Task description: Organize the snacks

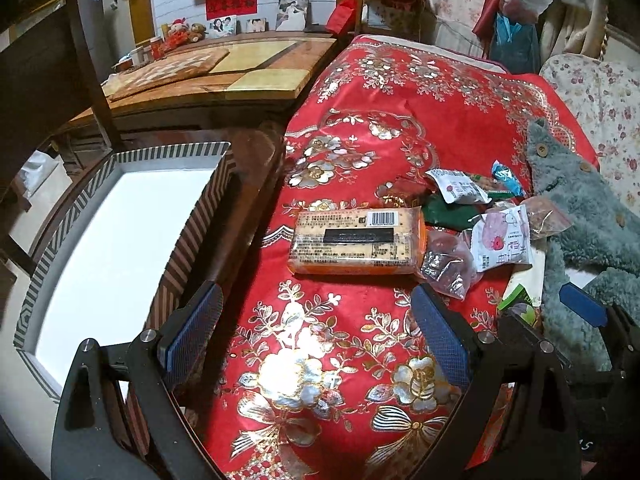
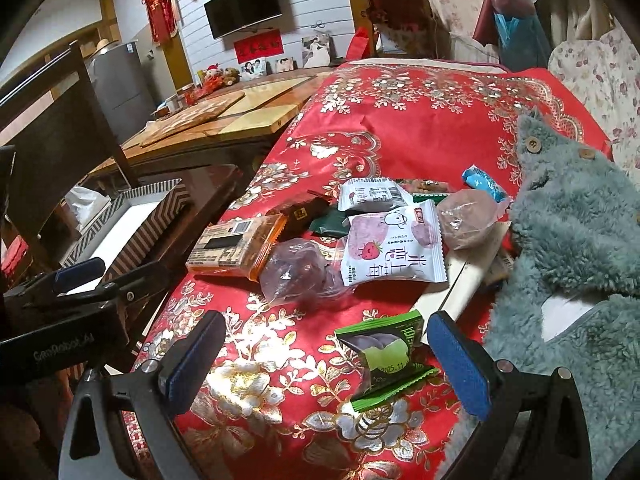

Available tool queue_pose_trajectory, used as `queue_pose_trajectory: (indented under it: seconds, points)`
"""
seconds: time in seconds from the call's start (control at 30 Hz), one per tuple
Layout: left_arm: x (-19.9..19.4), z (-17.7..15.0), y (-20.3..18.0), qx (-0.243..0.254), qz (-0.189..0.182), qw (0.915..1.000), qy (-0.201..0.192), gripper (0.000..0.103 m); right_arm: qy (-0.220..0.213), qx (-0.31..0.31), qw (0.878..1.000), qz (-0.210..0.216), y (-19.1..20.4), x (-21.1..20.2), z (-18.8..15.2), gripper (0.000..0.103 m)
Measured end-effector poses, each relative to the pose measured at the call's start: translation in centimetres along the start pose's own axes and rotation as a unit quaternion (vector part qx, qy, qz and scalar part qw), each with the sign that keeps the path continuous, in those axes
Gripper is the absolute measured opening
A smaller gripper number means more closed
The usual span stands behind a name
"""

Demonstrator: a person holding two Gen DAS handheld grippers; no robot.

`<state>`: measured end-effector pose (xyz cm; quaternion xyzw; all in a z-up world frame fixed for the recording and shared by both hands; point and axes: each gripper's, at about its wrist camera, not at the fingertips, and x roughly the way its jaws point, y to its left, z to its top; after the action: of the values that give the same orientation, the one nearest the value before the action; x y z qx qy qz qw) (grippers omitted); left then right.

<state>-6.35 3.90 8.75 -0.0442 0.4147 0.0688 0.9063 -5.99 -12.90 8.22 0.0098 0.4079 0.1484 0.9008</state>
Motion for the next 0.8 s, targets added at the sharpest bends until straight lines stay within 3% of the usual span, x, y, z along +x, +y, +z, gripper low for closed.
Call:
queue_pose_trajectory:
  seconds: [0.8]
  points:
    - [0.36, -0.21, -0.4, 0.003, -0.005, 0.9999, 0.009, 0.095, 0.006, -0.003, 1.0, -0.009, -0.26, 0.24, -0.09, 0.101]
